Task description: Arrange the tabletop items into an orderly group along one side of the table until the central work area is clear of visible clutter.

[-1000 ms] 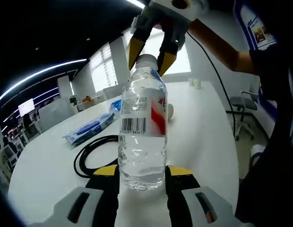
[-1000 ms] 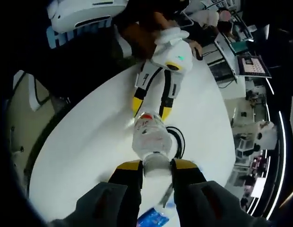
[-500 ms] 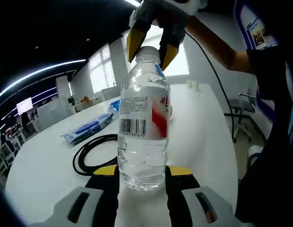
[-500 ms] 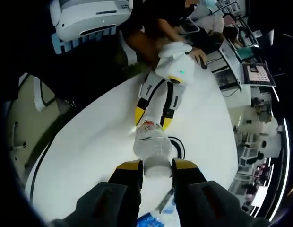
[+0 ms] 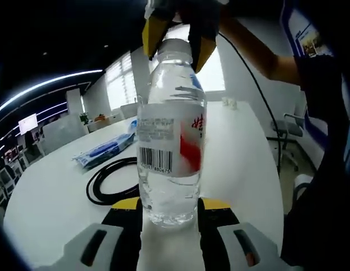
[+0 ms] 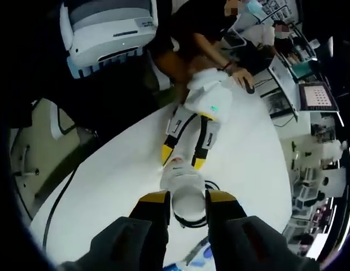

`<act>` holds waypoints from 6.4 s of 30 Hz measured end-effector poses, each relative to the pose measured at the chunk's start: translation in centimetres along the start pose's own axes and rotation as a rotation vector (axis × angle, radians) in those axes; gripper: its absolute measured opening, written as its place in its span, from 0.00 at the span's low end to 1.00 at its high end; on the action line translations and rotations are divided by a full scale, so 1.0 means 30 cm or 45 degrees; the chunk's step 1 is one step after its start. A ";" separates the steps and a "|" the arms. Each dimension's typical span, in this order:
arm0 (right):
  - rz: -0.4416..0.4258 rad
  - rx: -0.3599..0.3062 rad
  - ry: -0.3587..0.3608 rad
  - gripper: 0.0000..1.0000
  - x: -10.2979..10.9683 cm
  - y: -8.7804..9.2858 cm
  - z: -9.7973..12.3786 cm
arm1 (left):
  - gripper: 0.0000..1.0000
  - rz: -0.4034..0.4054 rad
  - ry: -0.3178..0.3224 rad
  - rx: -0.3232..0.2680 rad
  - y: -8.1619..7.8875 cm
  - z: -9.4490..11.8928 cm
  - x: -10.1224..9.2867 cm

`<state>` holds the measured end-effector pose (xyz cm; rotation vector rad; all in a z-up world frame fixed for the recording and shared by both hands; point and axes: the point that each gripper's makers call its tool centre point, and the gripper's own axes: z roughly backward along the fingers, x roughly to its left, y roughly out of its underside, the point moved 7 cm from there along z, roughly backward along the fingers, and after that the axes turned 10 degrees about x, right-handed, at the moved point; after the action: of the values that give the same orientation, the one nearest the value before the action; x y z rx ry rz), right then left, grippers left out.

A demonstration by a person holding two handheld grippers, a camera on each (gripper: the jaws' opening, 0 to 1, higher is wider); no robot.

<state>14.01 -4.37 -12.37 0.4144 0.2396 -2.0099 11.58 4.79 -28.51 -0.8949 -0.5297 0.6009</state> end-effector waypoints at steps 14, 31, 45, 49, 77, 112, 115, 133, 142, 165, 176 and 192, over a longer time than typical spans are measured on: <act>-0.050 -0.123 0.018 0.24 -0.076 -0.104 -0.045 | 0.37 0.061 0.001 0.011 0.023 0.000 0.009; -0.304 -0.175 0.164 0.24 -0.111 -0.049 -0.072 | 0.36 0.069 0.007 0.012 0.037 -0.009 0.020; -0.407 -0.250 0.374 0.36 -0.054 -0.035 -0.058 | 0.39 0.079 0.026 -0.121 -0.008 0.057 0.031; -0.463 -0.282 0.436 0.45 -0.022 -0.021 -0.043 | 0.41 0.068 0.013 -0.118 -0.014 0.055 0.038; -1.157 -0.447 0.718 0.98 0.311 0.172 -0.103 | 0.56 0.043 0.060 -0.184 -0.058 -0.016 0.047; -1.578 -0.641 0.909 1.00 0.585 0.204 -0.247 | 0.43 0.071 0.129 -0.328 -0.072 -0.011 0.061; -1.585 -0.647 0.914 1.00 0.588 0.206 -0.246 | 0.42 0.073 0.120 -0.334 -0.072 -0.011 0.060; -1.680 -0.601 0.975 1.00 0.634 0.214 -0.207 | 0.39 0.102 0.087 -0.368 -0.057 0.002 0.065; -1.704 -0.589 1.013 1.00 0.660 0.224 -0.190 | 0.38 0.124 0.081 -0.376 -0.044 0.019 0.071; -1.759 -0.577 1.050 1.00 0.707 0.256 -0.179 | 0.38 0.093 0.188 -0.479 -0.156 0.147 0.251; -1.781 -0.542 1.073 1.00 0.733 0.265 -0.157 | 0.38 0.064 0.205 -0.504 -0.185 0.175 0.354; -1.829 -0.478 1.086 1.00 0.776 0.265 -0.132 | 0.38 0.115 0.180 -0.526 -0.158 0.155 0.563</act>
<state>12.14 -25.74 -25.00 1.0119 1.8327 -2.8670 21.86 16.48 -19.19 -1.3477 -0.4954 0.5124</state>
